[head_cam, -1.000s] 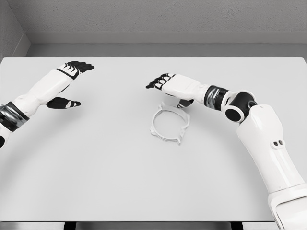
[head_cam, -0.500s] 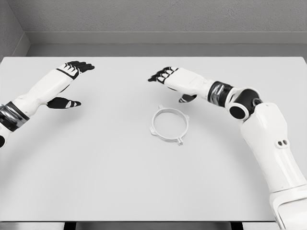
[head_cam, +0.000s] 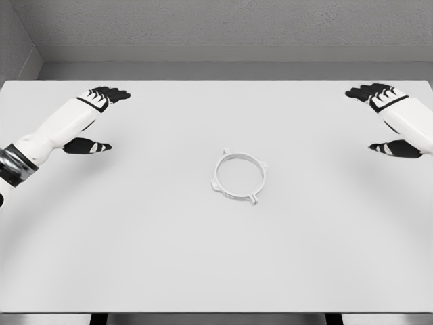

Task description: Assemble PVC drainage pipe clamps

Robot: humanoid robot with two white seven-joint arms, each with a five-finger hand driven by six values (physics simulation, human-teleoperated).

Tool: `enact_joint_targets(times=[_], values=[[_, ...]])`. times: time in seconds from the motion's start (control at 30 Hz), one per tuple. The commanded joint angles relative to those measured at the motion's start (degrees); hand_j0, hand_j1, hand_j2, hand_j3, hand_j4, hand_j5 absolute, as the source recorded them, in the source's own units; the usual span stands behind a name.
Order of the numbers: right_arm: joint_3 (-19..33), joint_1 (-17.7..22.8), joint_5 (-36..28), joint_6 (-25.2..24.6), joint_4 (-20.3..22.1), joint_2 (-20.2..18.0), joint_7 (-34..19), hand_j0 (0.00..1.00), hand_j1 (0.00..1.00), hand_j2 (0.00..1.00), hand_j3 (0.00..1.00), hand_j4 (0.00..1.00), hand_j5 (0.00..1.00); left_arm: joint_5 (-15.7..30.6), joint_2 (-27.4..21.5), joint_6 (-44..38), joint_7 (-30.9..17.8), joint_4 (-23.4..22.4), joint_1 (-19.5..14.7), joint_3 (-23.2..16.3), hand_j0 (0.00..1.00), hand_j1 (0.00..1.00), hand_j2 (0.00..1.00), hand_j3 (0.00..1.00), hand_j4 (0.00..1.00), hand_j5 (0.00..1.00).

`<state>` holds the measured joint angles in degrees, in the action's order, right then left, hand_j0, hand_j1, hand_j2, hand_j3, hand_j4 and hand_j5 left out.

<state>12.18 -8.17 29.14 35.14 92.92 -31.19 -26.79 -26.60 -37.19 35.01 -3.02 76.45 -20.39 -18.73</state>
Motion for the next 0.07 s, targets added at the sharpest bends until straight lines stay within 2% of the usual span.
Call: enact_joint_targets(times=[0.0,0.03], values=[[1.6,0.0,-1.5,-0.1,0.5,-1.5,0.1,1.0,1.0,1.0,1.0,1.0,1.0,0.4,-0.1,0.0,0.0,0.1,0.0,0.0,1.0,1.0,1.0,1.0,1.0,1.0],[1.5,0.0,-1.5,-0.1,0.6,-1.5,0.1,1.0,1.0,1.0,1.0,1.0,1.0,0.4,-0.1,0.0,0.0,0.2,0.0,0.0,1.0,1.0,1.0,1.0,1.0,1.0]])
